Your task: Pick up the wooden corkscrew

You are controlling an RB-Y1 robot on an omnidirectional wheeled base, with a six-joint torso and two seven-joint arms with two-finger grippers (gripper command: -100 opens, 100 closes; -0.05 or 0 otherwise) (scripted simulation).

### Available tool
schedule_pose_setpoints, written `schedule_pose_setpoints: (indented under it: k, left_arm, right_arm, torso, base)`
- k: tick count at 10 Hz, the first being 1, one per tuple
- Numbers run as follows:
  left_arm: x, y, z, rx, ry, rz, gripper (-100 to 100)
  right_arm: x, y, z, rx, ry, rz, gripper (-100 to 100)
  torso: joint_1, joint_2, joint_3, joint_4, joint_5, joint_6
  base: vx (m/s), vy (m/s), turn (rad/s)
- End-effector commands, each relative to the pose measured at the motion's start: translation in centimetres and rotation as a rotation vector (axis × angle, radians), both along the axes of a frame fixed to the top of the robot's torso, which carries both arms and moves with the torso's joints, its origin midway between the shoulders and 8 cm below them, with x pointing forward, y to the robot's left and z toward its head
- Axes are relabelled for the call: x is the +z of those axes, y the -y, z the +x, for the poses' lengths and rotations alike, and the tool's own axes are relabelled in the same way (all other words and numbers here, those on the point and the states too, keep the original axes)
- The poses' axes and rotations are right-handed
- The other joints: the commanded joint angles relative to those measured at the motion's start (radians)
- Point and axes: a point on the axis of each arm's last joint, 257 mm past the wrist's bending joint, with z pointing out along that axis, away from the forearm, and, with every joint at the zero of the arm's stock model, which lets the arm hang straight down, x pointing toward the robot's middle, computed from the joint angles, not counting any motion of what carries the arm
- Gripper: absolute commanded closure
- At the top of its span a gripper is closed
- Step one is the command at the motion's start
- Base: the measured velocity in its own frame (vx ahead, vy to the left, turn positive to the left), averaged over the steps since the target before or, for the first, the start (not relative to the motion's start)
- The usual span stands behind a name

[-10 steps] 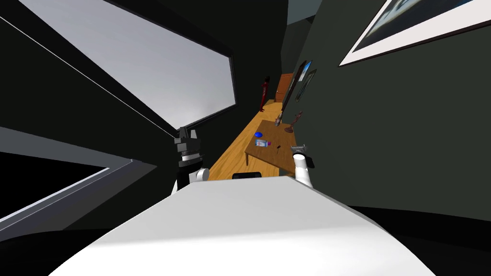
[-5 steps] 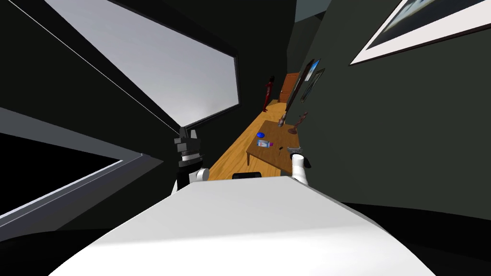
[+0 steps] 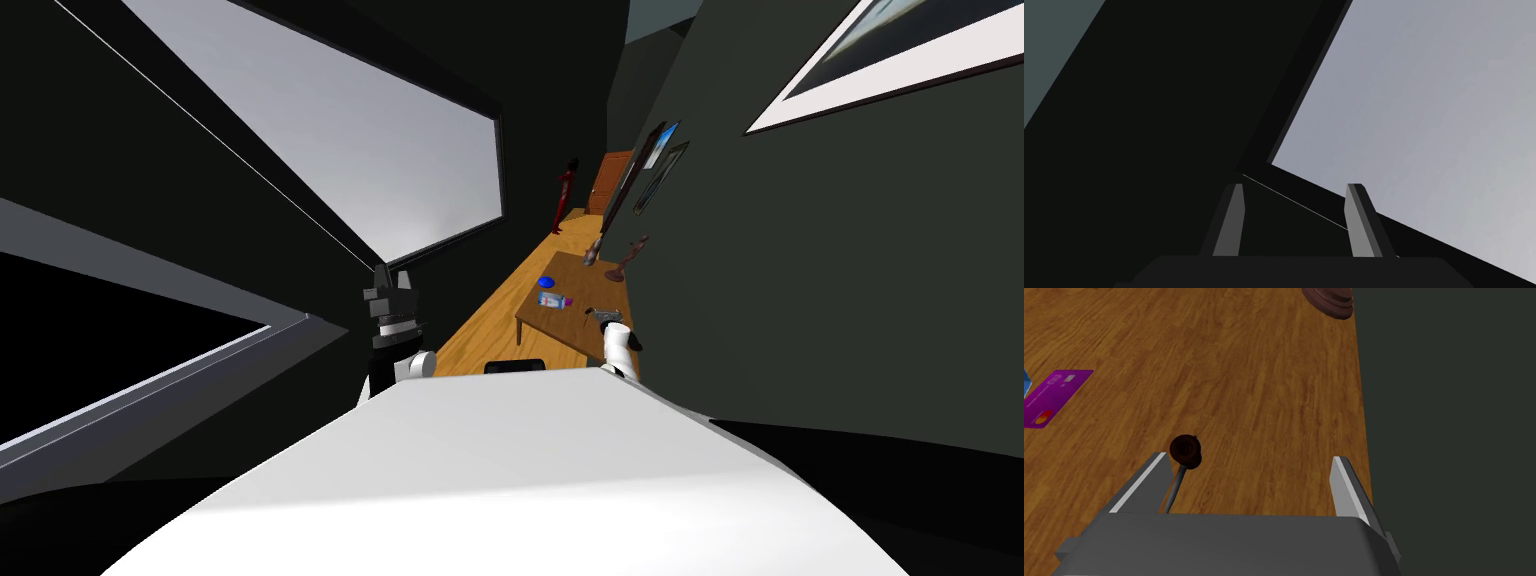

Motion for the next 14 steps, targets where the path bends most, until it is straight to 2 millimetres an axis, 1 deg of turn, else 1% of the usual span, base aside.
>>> schedule_pose_setpoints:
  k: [1, 2, 3, 4, 5, 7, 8, 9, 11, 12, 13, 14]
  left_arm:
    - [0.0, 0.0, 0.0, 0.0, 0.0, 0.0, 0]
    - [0.0, 0.0, 0.0, 0.0, 0.0, 0.0, 0]
    - [0.0, 0.0, 0.0, 0.0, 0.0, 0.0, 0]
    - [0.0, 0.0, 0.0, 0.0, 0.0, 0.0, 0]
    - [0.0, 0.0, 0.0, 0.0, 0.0, 0.0, 0]
    - [0.0, 0.0, 0.0, 0.0, 0.0, 0.0, 0]
    - [0.0, 0.0, 0.0, 0.0, 0.0, 0.0, 0]
    - [0.0, 0.0, 0.0, 0.0, 0.0, 0.0, 0]
    - [0.0, 0.0, 0.0, 0.0, 0.0, 0.0, 0]
    - [0.0, 0.0, 0.0, 0.0, 0.0, 0.0, 0]
    - [0.0, 0.0, 0.0, 0.0, 0.0, 0.0, 0]
    - [0.0, 0.0, 0.0, 0.0, 0.0, 0.0, 0]
  right_arm:
    - [-1.1, -0.3, -0.1, -0.001, -0.008, 0.026, -100]
    - [-1.1, -0.3, -0.1, -0.002, -0.006, 0.028, -100]
    - [-2.3, -1.4, 0.2, -0.008, 0.008, 0.102, -100]
    - [-3.0, -2.2, 0.7, -0.016, 0.033, 0.17, -100]
    - [-4.1, -2.7, 0.2, -0.012, 0.008, 0.177, -100]
    - [-4.2, -2.8, 0.2, -0.017, 0.013, 0.189, -100]
    - [-5.3, -3.8, 0.3, -0.024, 0.024, 0.254, -100]
    - [-5.7, -3.9, 0.2, -0.004, -0.01, 0.226, -100]
    - [-5.7, -4.0, 0.2, -0.026, 0.021, 0.263, -100]
    - [-6.9, -5.2, 0.1, -0.036, 0.028, 0.332, -100]
    - [-7.4, -5.8, 0.4, -0.045, 0.046, 0.384, -100]
    - [-8.1, -6.3, 0.0, -0.041, 0.028, 0.388, -100]
  torso:
    - [0.0, 0.0, 0.0, 0.0, 0.0, 0.0]
    - [0.0, 0.0, 0.0, 0.0, 0.0, 0.0]
    - [0.0, 0.0, 0.0, 0.0, 0.0, 0.0]
    - [0.0, 0.0, 0.0, 0.0, 0.0, 0.0]
    - [-0.001, 0.0, 0.0, 0.0, 0.0, 0.0]
    - [0.0, 0.0, 0.0, 0.0, 0.0, 0.0]
    - [0.0, 0.0, 0.0, 0.0, 0.0, 0.0]
    - [0.0, 0.0, 0.0, 0.0, 0.0, 0.0]
    - [0.0, 0.0, 0.0, 0.0, 0.0, 0.0]
    - [0.0, 0.0, 0.0, 0.0, 0.0, 0.0]
    - [0.0, 0.0, 0.0, 0.0, 0.0, 0.0]
    - [-0.002, 0.001, 0.0, 0.0, 0.0, 0.0]
  base:
    - [-0.002, -0.006, -0.005]
    - [0.0, -0.001, -0.01]
    - [-0.006, -0.008, 0.088]
    - [-0.011, -0.027, 0.126]
    - [-0.009, -0.026, 0.046]
    - [-0.004, -0.005, -0.014]
    - [-0.009, -0.015, 0.061]
    - [-0.01, -0.02, 0.038]
    - [-0.002, -0.005, -0.004]
    - [-0.006, -0.018, 0.037]
    - [-0.023, -0.042, 0.06]
    - [-0.015, -0.044, 0.016]
